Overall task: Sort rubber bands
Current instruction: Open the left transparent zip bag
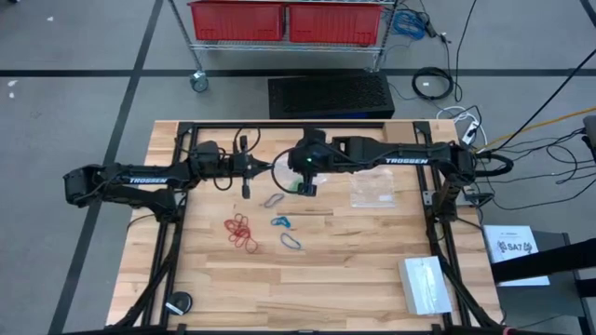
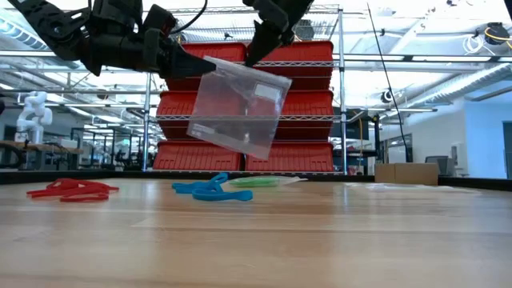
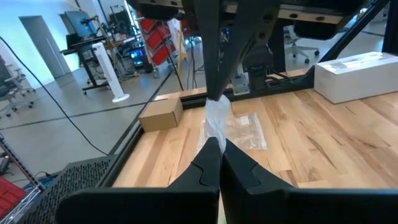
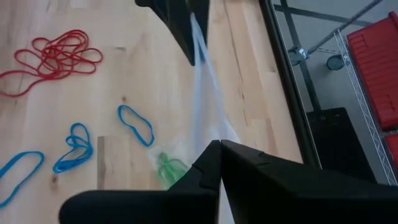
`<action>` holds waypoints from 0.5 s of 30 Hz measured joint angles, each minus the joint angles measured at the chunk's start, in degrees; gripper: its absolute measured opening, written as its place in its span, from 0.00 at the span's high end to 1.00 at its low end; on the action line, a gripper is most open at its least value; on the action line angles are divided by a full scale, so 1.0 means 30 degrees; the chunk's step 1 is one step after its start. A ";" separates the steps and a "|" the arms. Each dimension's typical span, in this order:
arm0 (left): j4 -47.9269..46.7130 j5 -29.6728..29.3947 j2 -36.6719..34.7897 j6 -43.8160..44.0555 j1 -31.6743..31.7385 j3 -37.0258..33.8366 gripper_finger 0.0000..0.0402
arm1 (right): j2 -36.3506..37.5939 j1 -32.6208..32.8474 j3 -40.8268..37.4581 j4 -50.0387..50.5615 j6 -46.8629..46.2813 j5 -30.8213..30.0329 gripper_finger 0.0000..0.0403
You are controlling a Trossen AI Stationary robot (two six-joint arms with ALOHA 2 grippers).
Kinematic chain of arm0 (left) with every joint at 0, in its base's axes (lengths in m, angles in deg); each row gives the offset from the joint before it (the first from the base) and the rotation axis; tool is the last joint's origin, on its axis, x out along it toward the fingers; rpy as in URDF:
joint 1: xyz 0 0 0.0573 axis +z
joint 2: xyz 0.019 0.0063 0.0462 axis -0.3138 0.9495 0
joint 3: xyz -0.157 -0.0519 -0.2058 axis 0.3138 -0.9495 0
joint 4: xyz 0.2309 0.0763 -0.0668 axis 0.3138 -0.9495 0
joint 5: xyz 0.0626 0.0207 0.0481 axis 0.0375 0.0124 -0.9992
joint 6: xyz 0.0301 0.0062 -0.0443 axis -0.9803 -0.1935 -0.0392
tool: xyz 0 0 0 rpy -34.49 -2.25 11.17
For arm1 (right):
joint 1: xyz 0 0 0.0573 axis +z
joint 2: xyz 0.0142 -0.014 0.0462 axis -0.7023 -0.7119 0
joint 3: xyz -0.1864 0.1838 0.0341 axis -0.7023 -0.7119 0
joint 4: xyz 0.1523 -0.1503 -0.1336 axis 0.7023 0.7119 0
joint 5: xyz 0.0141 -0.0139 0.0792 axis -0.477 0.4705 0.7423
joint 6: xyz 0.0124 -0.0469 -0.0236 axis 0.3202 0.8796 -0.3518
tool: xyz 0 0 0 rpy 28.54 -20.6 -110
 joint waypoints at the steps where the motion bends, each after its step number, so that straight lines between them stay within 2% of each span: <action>1: 0.0007 0.0000 0.0000 0.0011 0.0000 0.0000 1.00 | 0.0000 -0.0001 0.0000 0.0014 -0.0091 0.0003 1.00; 11: 0.0037 0.0000 0.0000 0.0026 0.0000 0.0000 1.00 | -0.0459 -0.0233 -0.0029 -0.0301 -0.0243 0.0152 1.00; 15: 0.0078 0.0000 0.0000 0.0033 0.0000 0.0000 1.00 | -0.0832 -0.0575 -0.0029 -0.0720 -0.0391 0.1679 1.00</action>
